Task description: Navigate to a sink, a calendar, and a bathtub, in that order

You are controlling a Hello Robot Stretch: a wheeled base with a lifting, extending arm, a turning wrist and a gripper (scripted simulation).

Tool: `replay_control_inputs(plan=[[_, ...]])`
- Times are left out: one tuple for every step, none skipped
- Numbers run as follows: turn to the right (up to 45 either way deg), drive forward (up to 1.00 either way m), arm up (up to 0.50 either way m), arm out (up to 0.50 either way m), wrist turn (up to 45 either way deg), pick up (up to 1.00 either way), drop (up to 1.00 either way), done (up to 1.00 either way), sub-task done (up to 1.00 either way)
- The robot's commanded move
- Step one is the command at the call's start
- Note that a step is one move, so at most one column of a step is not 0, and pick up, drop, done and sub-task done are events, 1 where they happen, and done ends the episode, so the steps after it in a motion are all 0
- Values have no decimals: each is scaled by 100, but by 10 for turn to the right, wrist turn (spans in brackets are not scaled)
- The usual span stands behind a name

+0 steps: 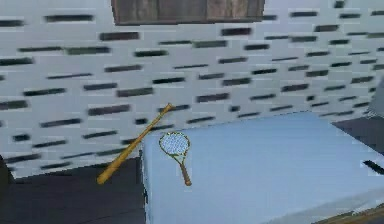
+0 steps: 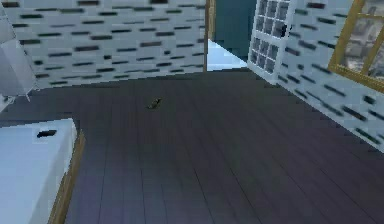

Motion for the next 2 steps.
replay_control_inputs(plan=[[-270, 0, 0, 0, 0, 0, 0, 0, 0], [0, 45, 0, 0, 0, 0, 0, 0, 0]])
